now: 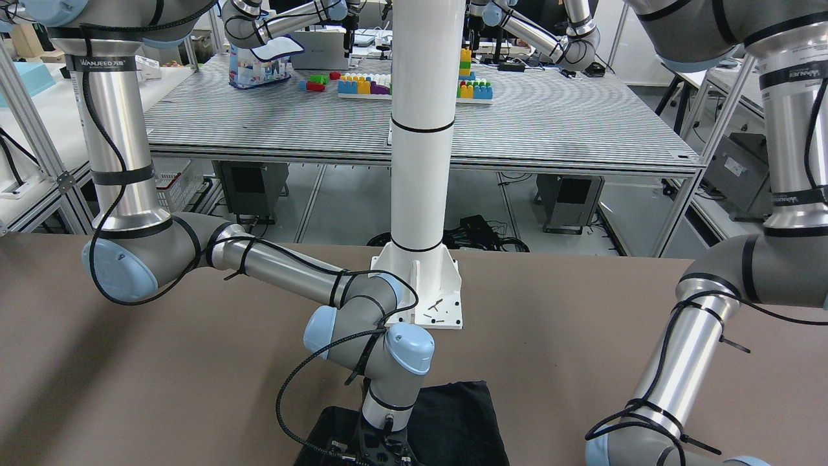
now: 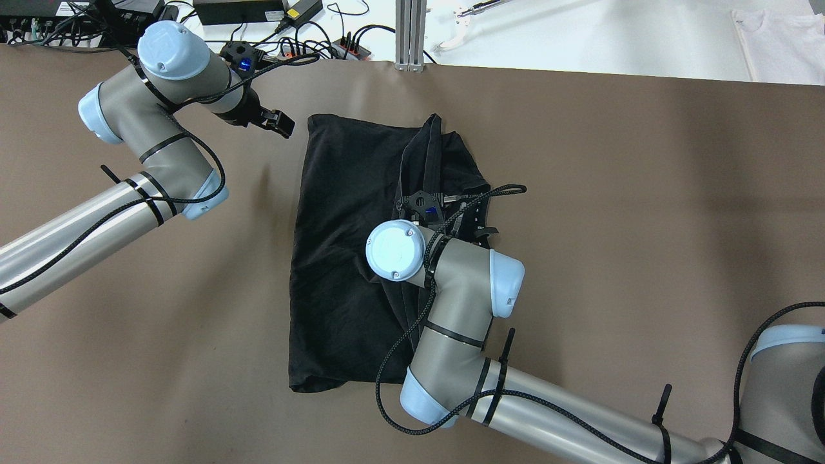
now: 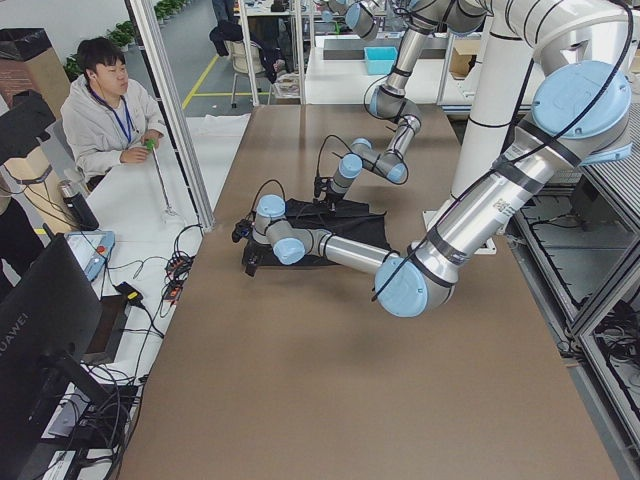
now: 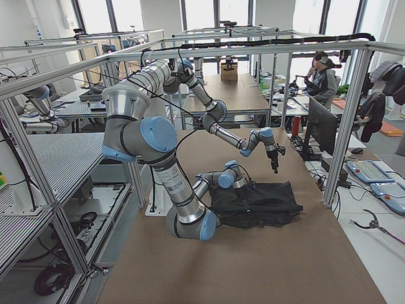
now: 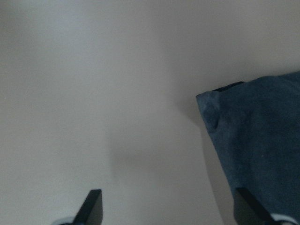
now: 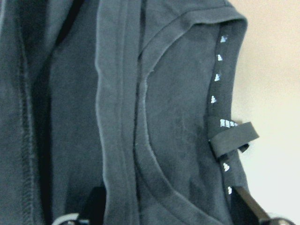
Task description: Fold clothes
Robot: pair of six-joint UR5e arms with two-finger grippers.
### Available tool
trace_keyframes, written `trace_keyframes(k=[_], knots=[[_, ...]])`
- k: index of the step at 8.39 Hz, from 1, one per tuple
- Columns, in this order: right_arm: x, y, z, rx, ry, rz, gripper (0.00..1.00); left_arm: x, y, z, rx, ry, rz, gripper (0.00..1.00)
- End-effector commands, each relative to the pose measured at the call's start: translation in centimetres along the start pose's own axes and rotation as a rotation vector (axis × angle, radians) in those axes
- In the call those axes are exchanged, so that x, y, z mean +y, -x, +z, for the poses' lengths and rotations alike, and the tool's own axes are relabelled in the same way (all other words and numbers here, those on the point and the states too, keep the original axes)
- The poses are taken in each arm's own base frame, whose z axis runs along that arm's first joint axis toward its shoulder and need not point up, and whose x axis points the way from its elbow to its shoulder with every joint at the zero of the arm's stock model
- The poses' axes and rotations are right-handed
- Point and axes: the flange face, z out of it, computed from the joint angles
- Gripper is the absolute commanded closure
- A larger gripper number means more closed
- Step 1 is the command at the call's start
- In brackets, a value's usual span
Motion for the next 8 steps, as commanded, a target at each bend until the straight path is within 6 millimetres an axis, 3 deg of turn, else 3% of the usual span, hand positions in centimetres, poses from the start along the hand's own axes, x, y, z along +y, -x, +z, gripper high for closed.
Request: trace_keyframes(k=[1, 2, 3, 4, 6, 7, 8], knots=[[-1.7, -5.9, 2.5, 0.03, 0.035, -0.096, 0.06, 0.0, 0.0, 0.0, -0.003, -0.002, 0.0, 0.0], [-1.1, -10.8, 2.9, 0.03, 0.026, -0.146, 0.06, 0.1, 0.0, 0.2, -0.003, 0.0, 0.002, 0.0], [0.2, -13.2, 2.4, 0.019, 0.019, -0.182, 0.06, 0.1, -0.1, 0.1, -0.003, -0.001, 0.001, 0.0], [-0.1, -12.9, -0.1, -0.019, -0.005, -0.176, 0.06, 0.1, 0.0, 0.2, -0.003, 0.0, 0.001, 0.0], [-0.8, -9.6, -5.3, -0.16, 0.044, -0.037, 0.06, 0.1, 0.0, 0.2, -0.003, 0.0, 0.001, 0.0], [-0.2, -7.3, -7.5, -0.225, 0.09, 0.018, 0.06, 0.1, 0.0, 0.2, -0.003, 0.0, 0.001, 0.0], [2.7, -4.0, -9.0, -0.263, 0.106, -0.031, 0.06, 0.0, 0.1, 0.1, -0.004, -0.001, 0.001, 0.0]])
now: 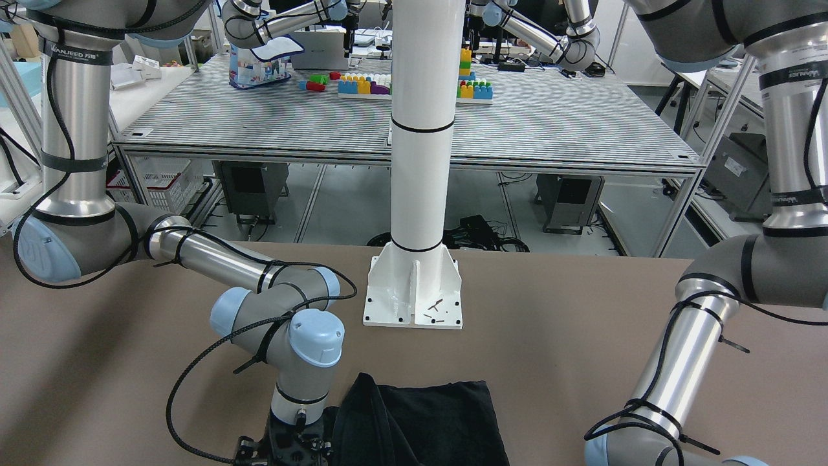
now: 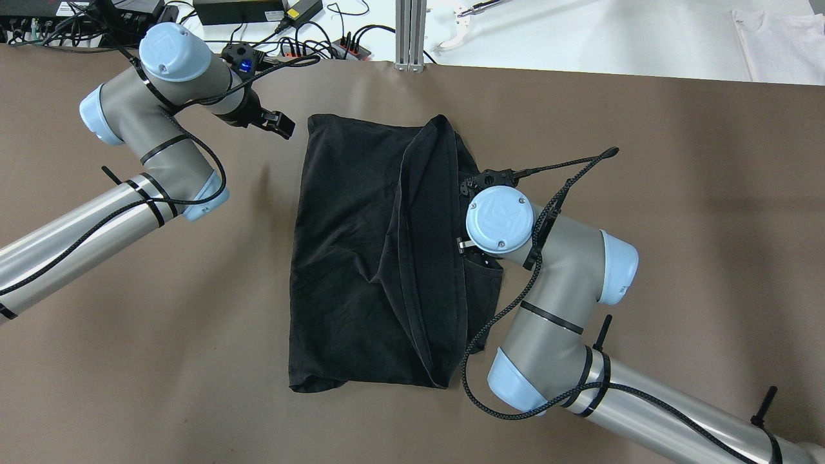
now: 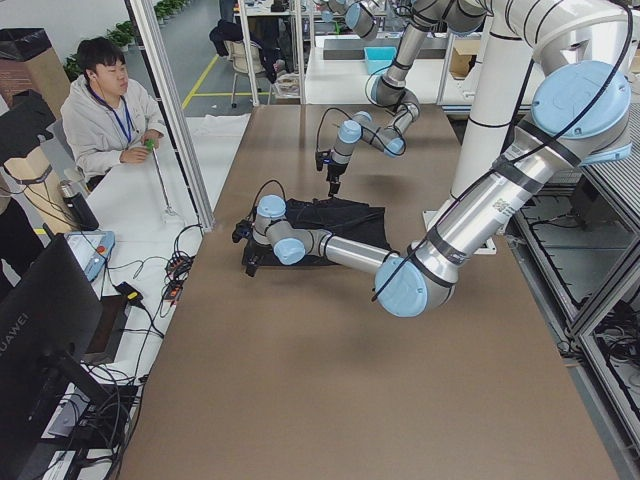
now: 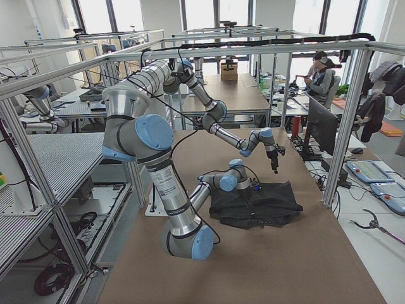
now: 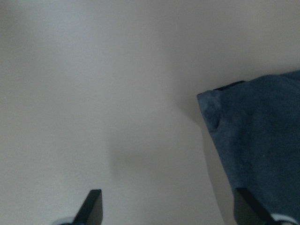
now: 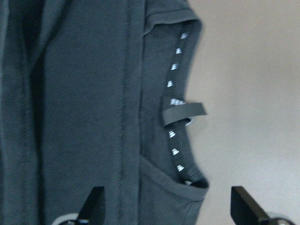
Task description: Fold clothes
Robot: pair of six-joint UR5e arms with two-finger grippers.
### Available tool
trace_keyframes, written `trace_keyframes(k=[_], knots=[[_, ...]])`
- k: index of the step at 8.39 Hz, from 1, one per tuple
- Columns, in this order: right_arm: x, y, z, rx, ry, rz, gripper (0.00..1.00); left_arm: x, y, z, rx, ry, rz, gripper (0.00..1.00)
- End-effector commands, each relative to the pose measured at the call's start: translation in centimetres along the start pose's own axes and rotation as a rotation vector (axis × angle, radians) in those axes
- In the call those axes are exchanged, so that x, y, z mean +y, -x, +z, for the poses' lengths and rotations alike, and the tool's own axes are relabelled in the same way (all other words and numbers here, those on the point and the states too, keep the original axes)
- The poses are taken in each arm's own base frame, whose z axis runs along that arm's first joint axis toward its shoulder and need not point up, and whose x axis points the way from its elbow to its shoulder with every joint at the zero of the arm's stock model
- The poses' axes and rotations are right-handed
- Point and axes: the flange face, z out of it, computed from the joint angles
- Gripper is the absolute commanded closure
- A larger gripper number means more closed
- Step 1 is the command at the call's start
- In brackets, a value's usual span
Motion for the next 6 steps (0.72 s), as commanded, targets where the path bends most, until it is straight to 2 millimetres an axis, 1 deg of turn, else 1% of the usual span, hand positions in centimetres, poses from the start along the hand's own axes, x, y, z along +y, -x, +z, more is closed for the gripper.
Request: trace_keyframes(k=[1, 2, 3, 4, 6], knots=[[6.4, 8.3, -2.3, -0.099, 0.046, -0.045, 0.06, 0.0, 0.0, 0.0, 0.0, 0.0, 0.0, 0.0], [10.7, 11.0, -1.5, -0.084, 0.024, -0.109, 0.07, 0.0, 0.0, 0.0, 0.0, 0.0, 0.0, 0.0], [14.0, 12.7, -1.3, -0.072, 0.012, -0.196, 0.09, 0.0, 0.0, 0.0, 0.0, 0.0, 0.0, 0.0], [16.3, 13.4, -0.8, -0.038, 0.005, -0.317, 0.13, 0.0, 0.0, 0.0, 0.0, 0.0, 0.0, 0.0], [16.9, 12.7, 0.2, -0.015, 0.001, -0.417, 0.36, 0.0, 0.0, 0.0, 0.0, 0.0, 0.0, 0.0]])
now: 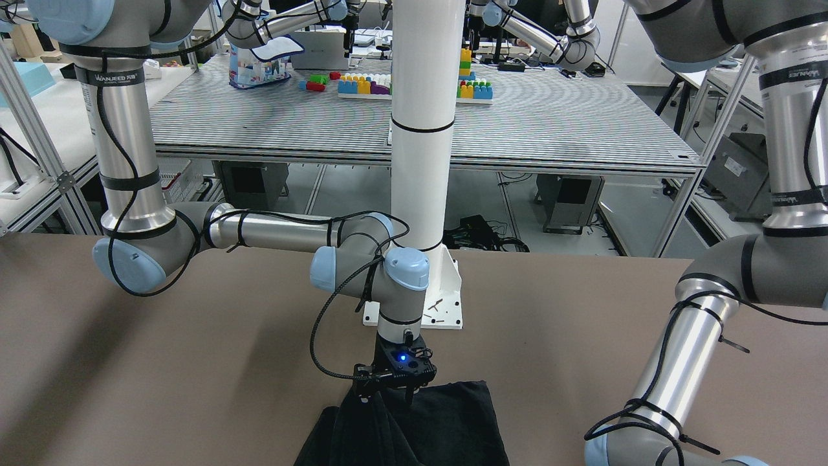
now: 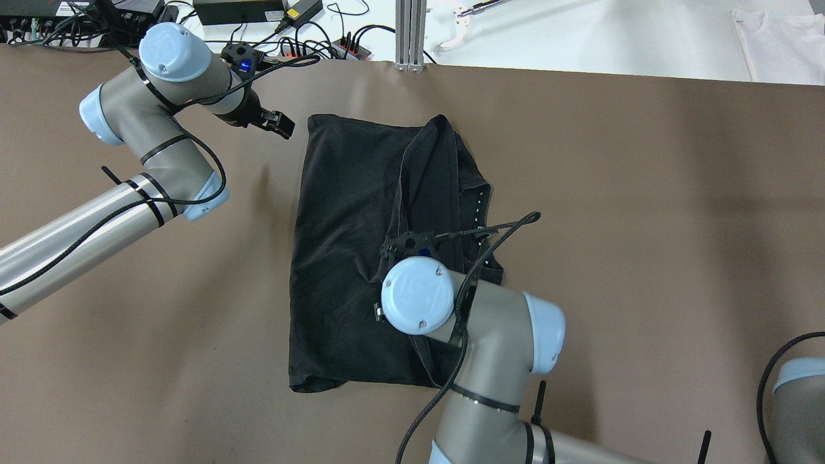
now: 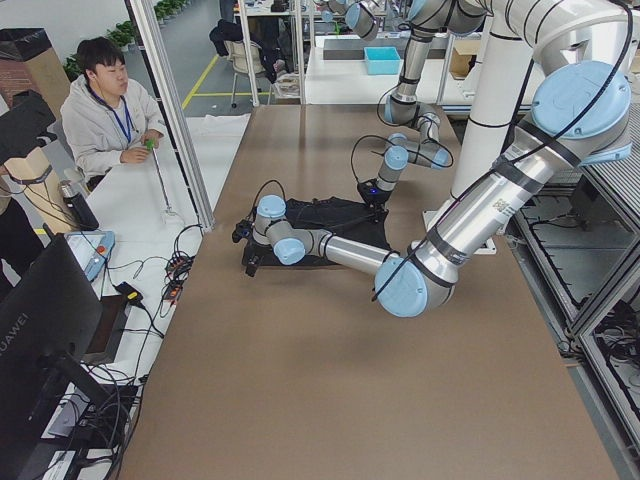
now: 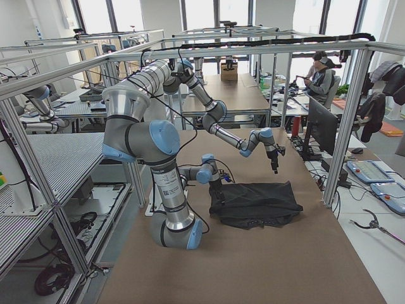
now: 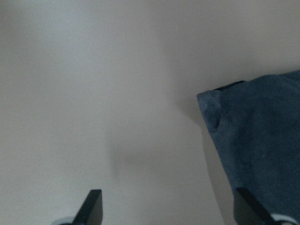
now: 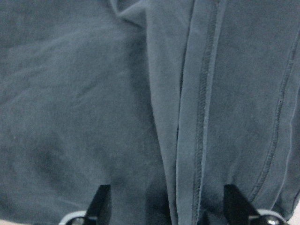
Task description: Fold clothes
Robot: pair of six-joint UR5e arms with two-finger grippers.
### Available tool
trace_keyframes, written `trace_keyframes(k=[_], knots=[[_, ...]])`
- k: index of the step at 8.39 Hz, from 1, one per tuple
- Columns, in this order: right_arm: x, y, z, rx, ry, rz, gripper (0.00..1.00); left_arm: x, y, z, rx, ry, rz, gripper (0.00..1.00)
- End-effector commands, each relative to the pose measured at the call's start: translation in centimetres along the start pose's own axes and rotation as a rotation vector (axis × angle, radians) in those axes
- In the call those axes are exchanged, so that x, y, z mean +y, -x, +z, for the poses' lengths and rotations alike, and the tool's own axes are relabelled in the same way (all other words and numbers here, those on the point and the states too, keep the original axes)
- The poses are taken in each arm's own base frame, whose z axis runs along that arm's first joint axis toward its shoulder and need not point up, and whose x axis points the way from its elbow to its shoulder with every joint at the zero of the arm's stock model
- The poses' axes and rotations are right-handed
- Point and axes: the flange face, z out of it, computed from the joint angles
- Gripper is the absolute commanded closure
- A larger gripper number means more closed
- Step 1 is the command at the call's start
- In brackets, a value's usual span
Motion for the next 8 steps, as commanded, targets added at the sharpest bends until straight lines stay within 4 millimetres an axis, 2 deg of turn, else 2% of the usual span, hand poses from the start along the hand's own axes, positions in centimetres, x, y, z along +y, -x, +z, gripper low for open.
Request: trace_keyframes(k=[1, 3, 4, 5, 7, 8], knots=[[1.6, 0.0, 0.9, 0.029, 0.002, -0.153, 0.44, 0.1, 0.1, 0.1, -0.001, 0.001, -0.005, 0.0], [3.1, -2.4, 0.8, 0.029, 0.001, -0.221, 0.56, 0.4, -0.5, 0.4, 0.002, 0.006, -0.003, 0.0], [3.2, -2.8, 0.1, 0.019, -0.008, -0.218, 0.64, 0.5, -0.6, 0.5, 0.002, 0.008, -0.002, 0.0], [3.1, -2.8, 0.0, 0.016, -0.01, -0.218, 0.68, 0.5, -0.6, 0.5, 0.002, 0.008, -0.002, 0.0], [3.0, -2.7, -0.2, 0.012, -0.014, -0.216, 0.65, 0.5, -0.6, 0.7, 0.001, 0.011, 0.001, 0.0], [2.9, -2.6, -0.3, 0.009, -0.016, -0.215, 0.59, 0.5, -0.6, 0.7, 0.001, 0.011, 0.001, 0.0]])
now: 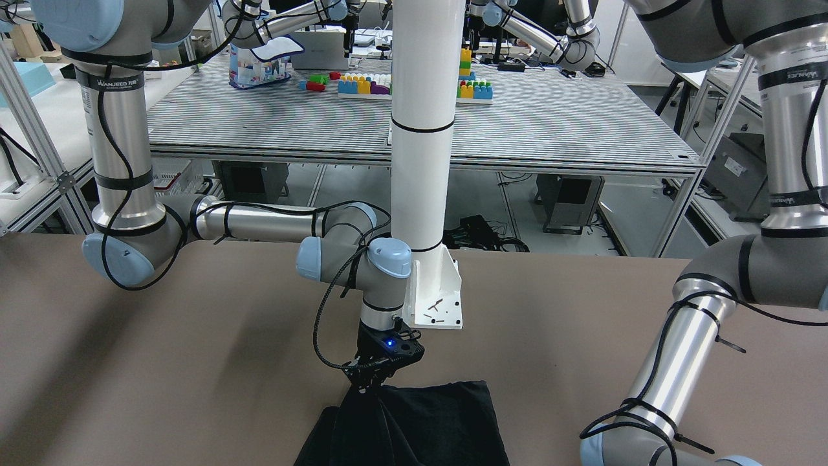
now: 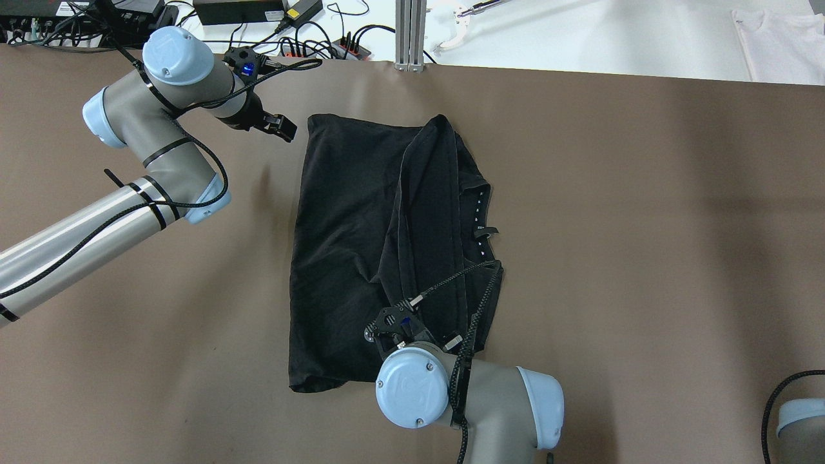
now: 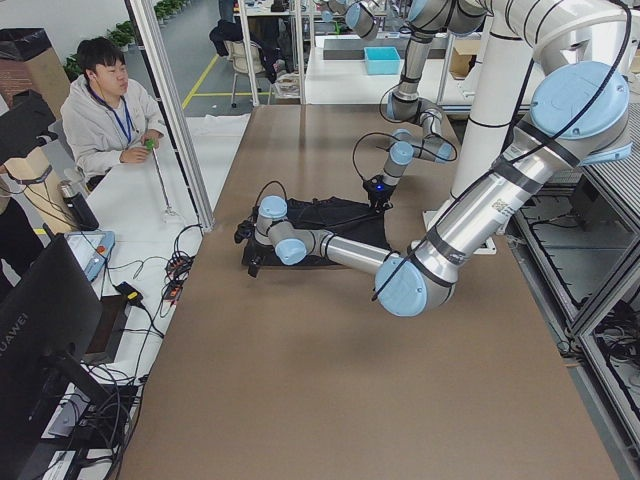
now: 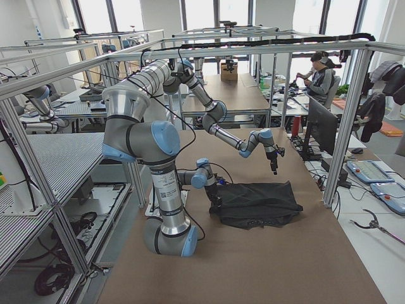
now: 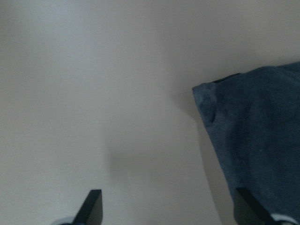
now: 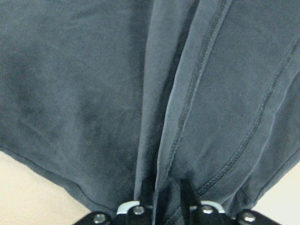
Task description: Fold clothes
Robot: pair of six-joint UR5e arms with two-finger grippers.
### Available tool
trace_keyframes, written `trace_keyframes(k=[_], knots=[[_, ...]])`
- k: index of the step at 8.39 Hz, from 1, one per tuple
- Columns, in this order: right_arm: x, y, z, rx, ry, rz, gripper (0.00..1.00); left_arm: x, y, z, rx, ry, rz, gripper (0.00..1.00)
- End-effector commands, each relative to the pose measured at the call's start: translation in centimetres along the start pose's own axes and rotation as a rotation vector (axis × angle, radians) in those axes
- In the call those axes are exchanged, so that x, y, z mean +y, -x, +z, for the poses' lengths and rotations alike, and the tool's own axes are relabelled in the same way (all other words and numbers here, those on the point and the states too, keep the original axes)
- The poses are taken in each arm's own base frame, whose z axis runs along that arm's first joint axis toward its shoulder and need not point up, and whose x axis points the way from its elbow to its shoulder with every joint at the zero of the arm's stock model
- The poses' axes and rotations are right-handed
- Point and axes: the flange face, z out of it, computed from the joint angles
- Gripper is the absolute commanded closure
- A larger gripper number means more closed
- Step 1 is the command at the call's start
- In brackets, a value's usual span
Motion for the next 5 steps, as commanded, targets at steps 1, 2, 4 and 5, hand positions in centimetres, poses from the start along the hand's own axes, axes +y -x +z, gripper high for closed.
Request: trace_keyframes(k=[1, 2, 4, 5], knots=[[-0.24, 0.08, -0.71, -0.012, -0.013, 0.003, 0.58, 0.04, -0.03, 0.09, 0.0, 0.001, 0.001, 0.0], [-0.26, 0.07, -0.86, -0.015, -0.016, 0.003, 0.58, 0.04, -0.03, 0.09, 0.0, 0.001, 0.001, 0.0], [-0.2, 0.03, -0.8, -0.014, -0.014, 0.003, 0.69, 0.06, 0.02, 0.14, -0.001, 0.003, 0.0, 0.0], [-0.2, -0.09, -0.73, -0.012, -0.014, 0.005, 0.82, 0.06, 0.02, 0.14, -0.001, 0.003, 0.0, 0.0]])
